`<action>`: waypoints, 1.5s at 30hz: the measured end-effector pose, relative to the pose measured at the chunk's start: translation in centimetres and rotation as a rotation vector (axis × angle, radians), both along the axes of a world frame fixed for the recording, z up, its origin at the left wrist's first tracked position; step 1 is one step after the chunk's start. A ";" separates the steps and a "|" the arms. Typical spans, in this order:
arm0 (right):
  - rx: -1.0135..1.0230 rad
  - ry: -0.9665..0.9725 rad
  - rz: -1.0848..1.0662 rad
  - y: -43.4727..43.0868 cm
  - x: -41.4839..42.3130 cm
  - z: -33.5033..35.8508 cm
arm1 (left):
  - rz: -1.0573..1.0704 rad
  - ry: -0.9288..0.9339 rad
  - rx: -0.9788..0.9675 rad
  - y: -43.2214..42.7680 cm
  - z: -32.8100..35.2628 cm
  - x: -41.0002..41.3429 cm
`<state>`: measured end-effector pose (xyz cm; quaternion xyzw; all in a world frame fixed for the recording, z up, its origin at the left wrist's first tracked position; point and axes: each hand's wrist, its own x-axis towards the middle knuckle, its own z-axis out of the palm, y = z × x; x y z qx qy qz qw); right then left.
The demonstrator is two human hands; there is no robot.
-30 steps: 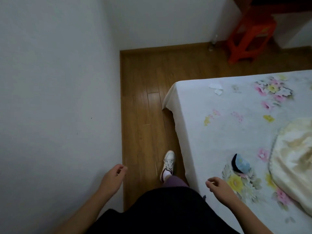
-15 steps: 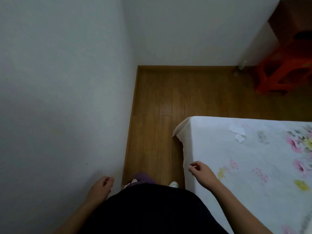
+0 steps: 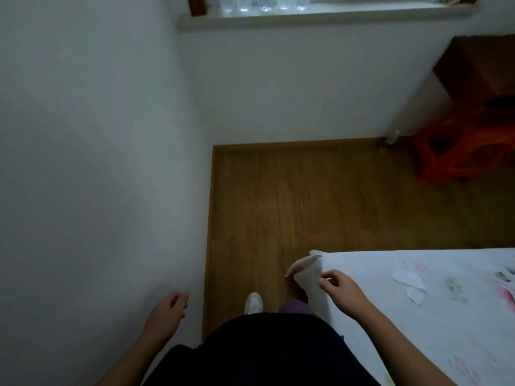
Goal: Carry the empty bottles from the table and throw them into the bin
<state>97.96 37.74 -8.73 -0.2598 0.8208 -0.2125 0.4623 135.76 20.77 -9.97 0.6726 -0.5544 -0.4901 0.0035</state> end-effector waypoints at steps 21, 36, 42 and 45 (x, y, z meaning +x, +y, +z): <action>0.025 -0.072 -0.216 -23.2 -22.6 -0.9 | -0.208 -0.086 -0.032 -30.9 1.0 -26.5; -0.002 -0.087 -0.565 -30.3 -38.9 1.5 | -0.591 -0.093 -0.045 -46.3 -0.1 -52.8; 0.048 -0.112 -0.905 -26.1 -42.1 0.8 | -0.864 -0.080 -0.027 -49.3 0.0 -69.1; 0.067 -0.127 -1.074 -22.9 -41.7 0.4 | -1.054 -0.053 -0.045 -47.0 1.7 -77.3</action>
